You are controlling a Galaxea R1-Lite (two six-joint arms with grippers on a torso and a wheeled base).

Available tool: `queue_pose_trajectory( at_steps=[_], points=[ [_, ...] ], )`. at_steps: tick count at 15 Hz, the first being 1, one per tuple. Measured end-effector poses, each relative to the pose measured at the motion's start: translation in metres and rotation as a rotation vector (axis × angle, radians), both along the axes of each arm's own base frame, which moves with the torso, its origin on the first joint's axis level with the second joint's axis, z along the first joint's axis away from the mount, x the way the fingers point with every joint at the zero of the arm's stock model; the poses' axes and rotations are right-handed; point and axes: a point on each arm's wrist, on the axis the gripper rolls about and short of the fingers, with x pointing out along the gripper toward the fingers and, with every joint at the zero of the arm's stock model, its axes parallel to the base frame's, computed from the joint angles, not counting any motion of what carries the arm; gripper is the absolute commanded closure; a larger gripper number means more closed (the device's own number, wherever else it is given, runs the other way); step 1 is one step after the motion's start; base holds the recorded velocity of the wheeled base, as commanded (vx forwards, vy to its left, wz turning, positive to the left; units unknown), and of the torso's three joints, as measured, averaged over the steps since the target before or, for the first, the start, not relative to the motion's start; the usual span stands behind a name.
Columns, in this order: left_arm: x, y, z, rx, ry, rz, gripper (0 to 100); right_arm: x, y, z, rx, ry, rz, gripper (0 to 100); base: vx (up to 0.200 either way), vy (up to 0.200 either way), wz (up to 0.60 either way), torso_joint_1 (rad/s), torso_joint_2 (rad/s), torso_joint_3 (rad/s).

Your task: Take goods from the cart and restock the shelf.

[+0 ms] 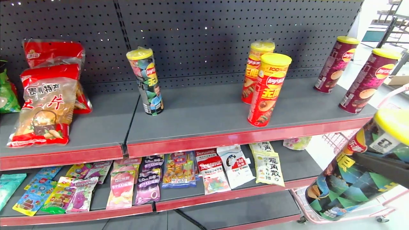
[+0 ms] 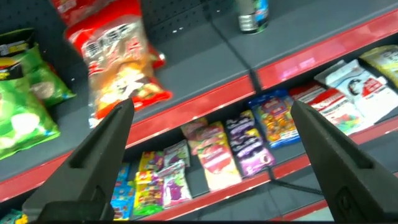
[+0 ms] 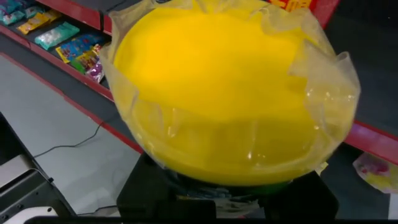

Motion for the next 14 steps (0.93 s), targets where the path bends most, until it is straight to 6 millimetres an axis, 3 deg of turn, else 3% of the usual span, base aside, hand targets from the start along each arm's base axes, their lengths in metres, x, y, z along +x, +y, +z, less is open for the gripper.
queue_pose_trajectory(
  at_steps=[11,14],
  points=[
    [0.0006,-0.0002,-0.0010,0.002,0.004,-0.001,0,-0.0003,-0.0002,-0.0009,-0.001,0.002,-0.002,100,0.000,0.200,0.00,0.001,0.00,0.001],
    [0.0008,-0.0002,-0.0020,0.026,0.006,-0.002,0,-0.0004,-0.0002,-0.0007,-0.001,0.001,-0.001,100,0.000,0.000,0.00,0.000,0.00,0.000]
  ],
)
